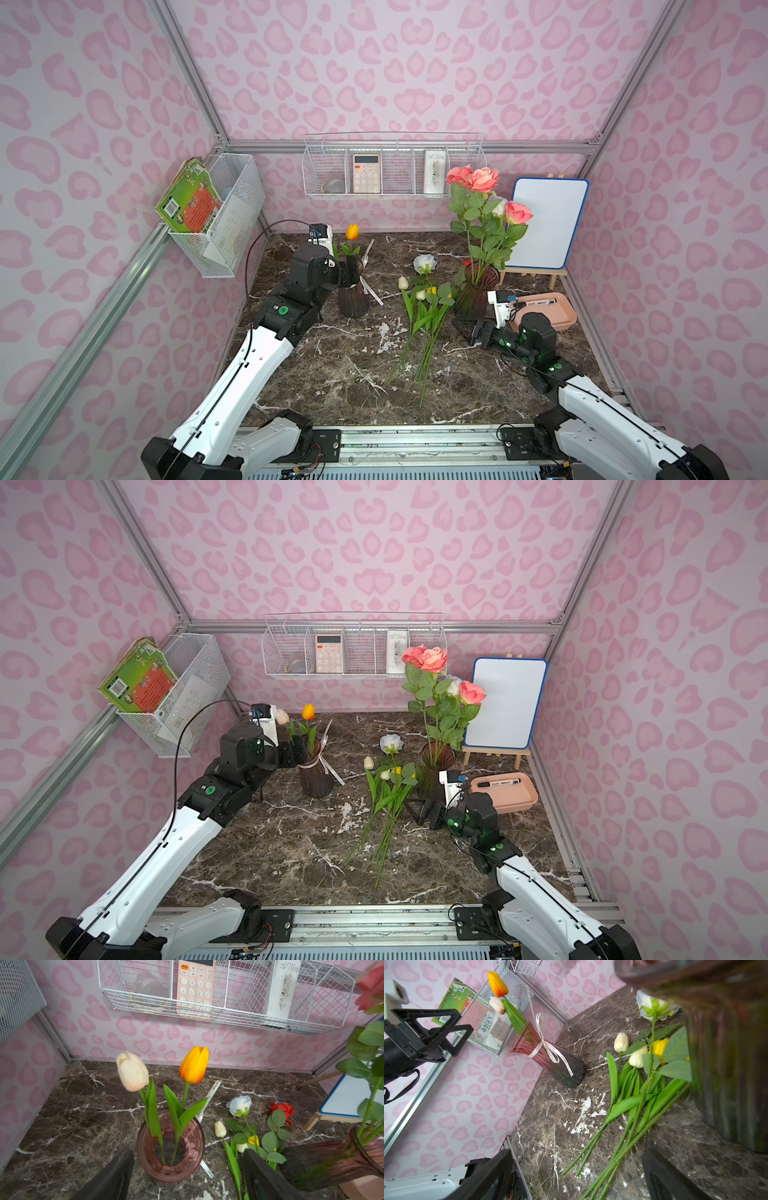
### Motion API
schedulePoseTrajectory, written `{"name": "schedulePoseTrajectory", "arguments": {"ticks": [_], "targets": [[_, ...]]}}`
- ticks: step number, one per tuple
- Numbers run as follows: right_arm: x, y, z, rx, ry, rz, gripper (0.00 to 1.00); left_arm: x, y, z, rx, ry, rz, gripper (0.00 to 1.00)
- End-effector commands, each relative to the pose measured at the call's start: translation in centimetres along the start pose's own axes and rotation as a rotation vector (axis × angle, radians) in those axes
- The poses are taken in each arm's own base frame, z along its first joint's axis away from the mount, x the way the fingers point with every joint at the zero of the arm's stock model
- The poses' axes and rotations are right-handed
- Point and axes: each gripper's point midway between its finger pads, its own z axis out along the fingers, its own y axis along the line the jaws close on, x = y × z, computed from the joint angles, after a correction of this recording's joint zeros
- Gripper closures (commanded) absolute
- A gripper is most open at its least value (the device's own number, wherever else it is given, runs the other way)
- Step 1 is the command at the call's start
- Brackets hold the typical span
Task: Arrange the flowers in different vases according to their variety
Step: Pick up the flower at the center of the board.
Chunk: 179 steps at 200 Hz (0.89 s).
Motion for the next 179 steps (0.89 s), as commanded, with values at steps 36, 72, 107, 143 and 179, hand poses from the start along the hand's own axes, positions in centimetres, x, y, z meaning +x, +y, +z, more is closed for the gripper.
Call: {"name": "schedulePoseTrajectory", "arguments": {"ticks": [36,72,107,143,179], "targets": [[-0.5,1.4,0.6,-0.027,0.000,-0.026,0.01,3.3,-2.3,-3.9,0.103,0.106,0.015,0.01],[0.2,1.6,1.4,-0.022,0.026,-0.046,0.01,5.2,-3.7,-5.3,0.196,0.176,0.041,0.01],[0.9,1.2,2.6,0.011,0.064,-0.057,0.01,8.8,-5.1,-4.8,0.228,0.301,0.062,0.01],[1.9,-0.7,3.5,0.108,0.122,-0.063,0.01,13.3,-6.9,-3.6,0.251,0.432,0.130,0.01],[2.8,-2.4,3.5,0.184,0.151,-0.064,0.01,16.2,-9.3,-3.4,0.296,0.500,0.192,0.01]]}}
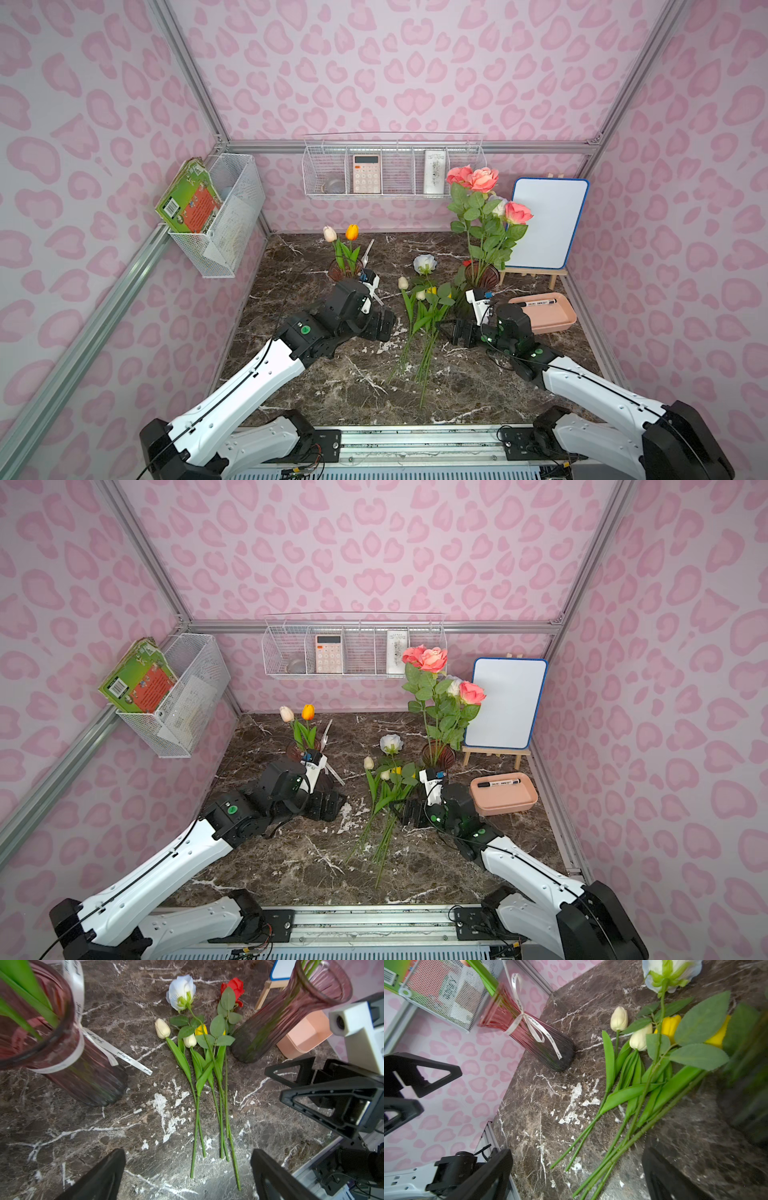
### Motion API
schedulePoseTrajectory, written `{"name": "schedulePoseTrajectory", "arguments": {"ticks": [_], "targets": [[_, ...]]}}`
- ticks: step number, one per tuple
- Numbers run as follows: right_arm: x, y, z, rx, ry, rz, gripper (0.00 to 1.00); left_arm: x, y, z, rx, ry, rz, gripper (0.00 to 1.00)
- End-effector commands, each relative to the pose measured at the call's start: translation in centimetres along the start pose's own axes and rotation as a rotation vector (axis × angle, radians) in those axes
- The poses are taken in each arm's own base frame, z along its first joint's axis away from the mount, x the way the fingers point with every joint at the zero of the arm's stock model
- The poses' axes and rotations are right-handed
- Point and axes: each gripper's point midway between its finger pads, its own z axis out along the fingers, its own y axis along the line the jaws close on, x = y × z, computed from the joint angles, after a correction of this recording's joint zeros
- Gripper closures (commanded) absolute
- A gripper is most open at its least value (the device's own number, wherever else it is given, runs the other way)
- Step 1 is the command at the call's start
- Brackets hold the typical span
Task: Arrange the flowers in different vases according to their variety
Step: Pick up the flower at the center of the board.
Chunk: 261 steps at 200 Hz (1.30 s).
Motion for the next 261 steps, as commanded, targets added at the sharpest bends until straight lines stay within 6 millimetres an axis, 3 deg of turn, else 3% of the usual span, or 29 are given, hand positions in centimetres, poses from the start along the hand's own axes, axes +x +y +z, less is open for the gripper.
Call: {"name": "schedulePoseTrajectory", "arguments": {"ticks": [1,56,78,104,135,219,261], "targets": [[0.5,-1.5,0.1,0.073,0.014,-0.017,0.01,1.1,-1.4,1.0,0.025,0.044,0.028,0.01],[1.5,-4.7,-0.5,0.231,0.059,0.004,0.01,4.2,-4.1,5.3,0.051,0.220,0.066,0.01],[1.3,-4.1,-1.0,0.174,0.061,0.033,0.01,5.5,-4.5,7.3,0.056,0.286,0.061,0.04],[1.5,-4.4,-1.9,0.102,0.009,0.040,0.01,6.9,-5.1,9.8,0.060,0.380,0.062,0.14],[1.4,-3.4,-3.3,-0.047,-0.033,0.031,0.07,7.6,-3.6,12.2,-0.054,0.443,0.083,0.32],[1.2,-2.4,-4.6,-0.059,-0.058,-0.019,0.18,9.9,-0.1,16.1,-0.195,0.564,0.118,0.68],[1.0,-2.4,-4.8,-0.054,-0.072,-0.015,0.18,11.7,0.3,16.3,-0.166,0.604,0.102,0.74]]}}
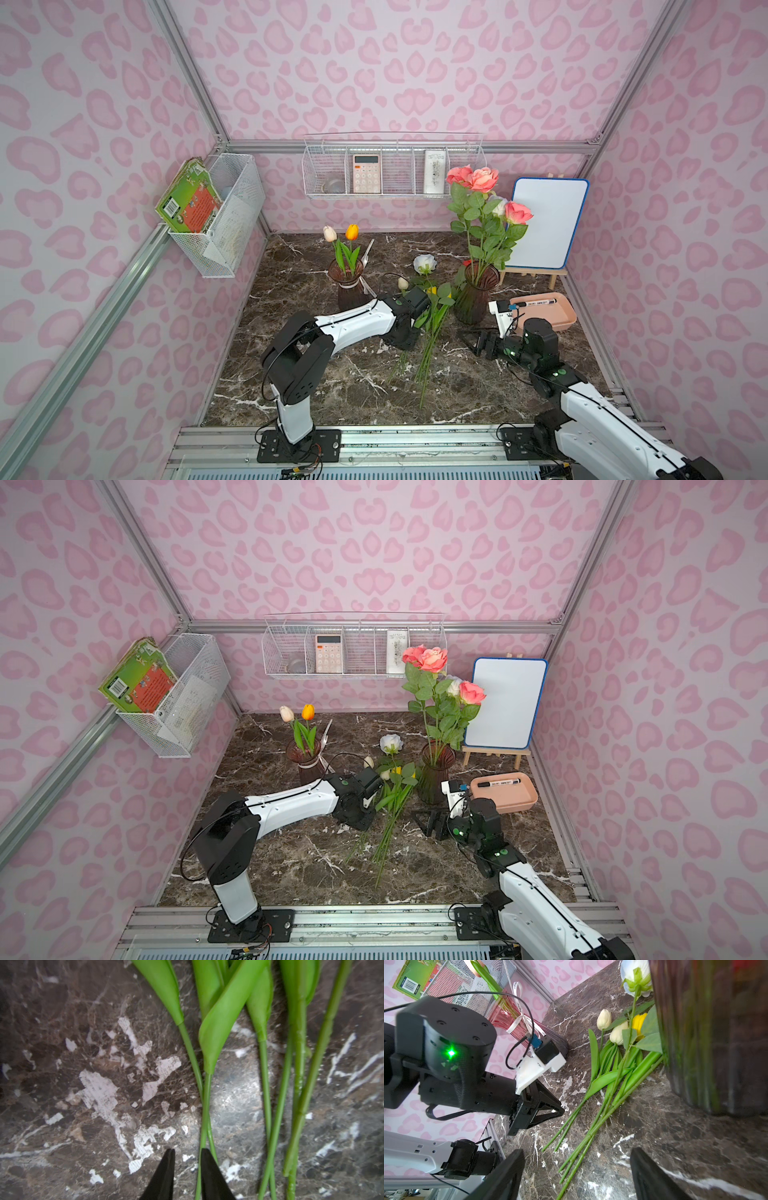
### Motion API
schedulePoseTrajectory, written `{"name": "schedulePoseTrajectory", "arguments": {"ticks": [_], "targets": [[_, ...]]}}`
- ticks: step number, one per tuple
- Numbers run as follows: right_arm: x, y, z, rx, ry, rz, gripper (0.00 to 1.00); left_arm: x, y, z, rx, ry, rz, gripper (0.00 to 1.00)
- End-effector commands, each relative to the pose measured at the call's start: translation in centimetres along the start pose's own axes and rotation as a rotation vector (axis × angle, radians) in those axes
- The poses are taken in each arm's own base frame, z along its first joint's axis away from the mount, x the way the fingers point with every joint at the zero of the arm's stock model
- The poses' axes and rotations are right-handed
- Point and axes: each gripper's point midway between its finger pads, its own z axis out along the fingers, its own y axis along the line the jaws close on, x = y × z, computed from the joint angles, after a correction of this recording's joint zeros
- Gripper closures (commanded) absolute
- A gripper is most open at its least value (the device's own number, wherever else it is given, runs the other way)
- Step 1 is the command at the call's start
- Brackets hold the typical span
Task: Arrange the flowers in different vases according to their variety
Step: Pick up the flower at the center of the board.
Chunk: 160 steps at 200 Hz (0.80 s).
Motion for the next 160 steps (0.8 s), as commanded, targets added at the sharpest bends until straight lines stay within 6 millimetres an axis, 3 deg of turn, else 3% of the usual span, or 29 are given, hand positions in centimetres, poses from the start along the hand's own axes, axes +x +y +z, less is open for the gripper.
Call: {"name": "schedulePoseTrajectory", "arguments": {"ticks": [1,28,65,104,160], "targets": [[-0.1,0.0,0.0,-0.003,-0.009,-0.006,0.18,0.9,-0.3,0.4,0.030,0.029,0.015,0.74],[-0.2,0.1,0.0,-0.005,-0.011,-0.001,0.18,1.7,-1.1,1.2,0.085,0.049,0.013,0.67],[-0.2,0.1,0.0,-0.010,-0.010,0.005,0.18,2.3,-1.2,1.7,0.097,0.063,0.012,0.65],[-0.3,0.3,-0.1,-0.015,-0.017,0.002,0.18,2.5,-0.3,2.3,0.034,0.081,0.023,0.76],[-0.3,0.4,-0.2,-0.017,-0.021,-0.001,0.18,2.4,0.1,3.3,-0.002,0.099,0.033,0.80]]}}
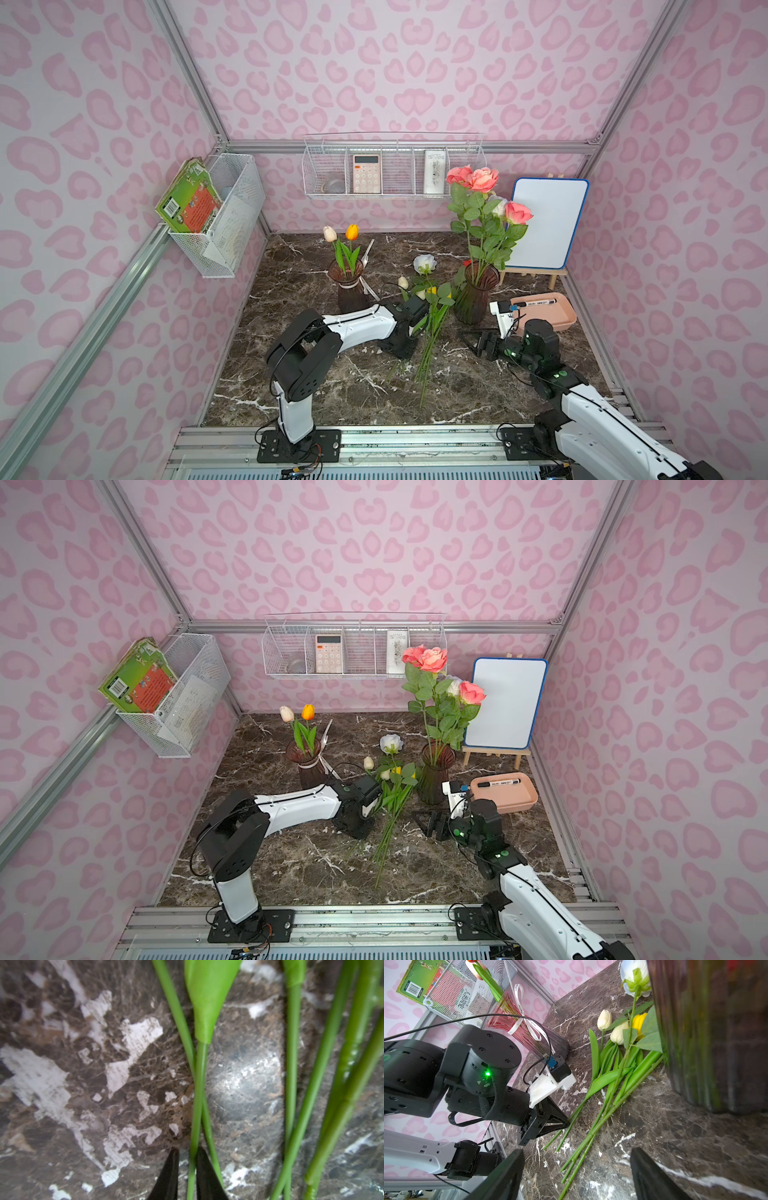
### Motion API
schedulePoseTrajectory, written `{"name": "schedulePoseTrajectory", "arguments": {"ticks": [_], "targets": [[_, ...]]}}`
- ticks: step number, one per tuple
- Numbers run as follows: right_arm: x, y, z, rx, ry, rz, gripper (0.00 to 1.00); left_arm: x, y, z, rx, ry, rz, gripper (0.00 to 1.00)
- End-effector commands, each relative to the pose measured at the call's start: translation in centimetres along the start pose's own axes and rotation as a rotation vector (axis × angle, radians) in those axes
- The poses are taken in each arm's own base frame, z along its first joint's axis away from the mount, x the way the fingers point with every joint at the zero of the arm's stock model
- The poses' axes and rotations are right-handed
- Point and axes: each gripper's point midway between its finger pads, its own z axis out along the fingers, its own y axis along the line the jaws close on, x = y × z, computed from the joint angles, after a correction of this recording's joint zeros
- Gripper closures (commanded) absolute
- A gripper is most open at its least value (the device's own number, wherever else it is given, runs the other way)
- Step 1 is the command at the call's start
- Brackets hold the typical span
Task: Arrange the flowers in different vases according to their variety
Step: Pick up the flower at the center of the board.
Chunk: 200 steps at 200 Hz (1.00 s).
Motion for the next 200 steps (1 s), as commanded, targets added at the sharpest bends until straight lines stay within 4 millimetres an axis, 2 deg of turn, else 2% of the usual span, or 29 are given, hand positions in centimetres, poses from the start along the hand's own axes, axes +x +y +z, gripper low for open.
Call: {"name": "schedulePoseTrajectory", "arguments": {"ticks": [1,52,74,99,112,141,166,200], "targets": [[-0.3,0.3,0.0,-0.014,-0.014,-0.012,0.18,0.1,0.7,0.9,-0.045,0.020,0.017,0.80],[-0.4,0.6,-0.2,-0.021,-0.017,-0.018,0.18,-1.3,0.9,1.5,-0.086,0.026,0.055,0.80],[-0.4,0.7,-0.4,-0.018,-0.022,-0.025,0.18,-1.5,0.9,1.6,-0.091,0.025,0.067,0.87],[-0.6,0.8,-0.6,-0.019,-0.032,-0.031,0.17,-1.9,0.7,1.4,-0.081,0.015,0.078,1.00],[-0.6,0.9,-0.6,-0.024,-0.033,-0.033,0.17,-2.0,0.9,0.9,-0.093,0.005,0.081,1.00],[-0.9,1.1,-0.6,-0.029,-0.038,-0.033,0.18,-2.9,1.5,-2.1,-0.116,-0.083,0.074,1.00],[-1.2,1.3,-0.5,-0.041,-0.042,-0.027,0.18,-4.3,1.7,-6.3,-0.119,-0.213,0.066,1.00],[-1.3,1.5,-0.5,-0.052,-0.046,-0.021,0.18,-4.6,2.1,-10.9,-0.102,-0.358,0.056,1.00]]}}
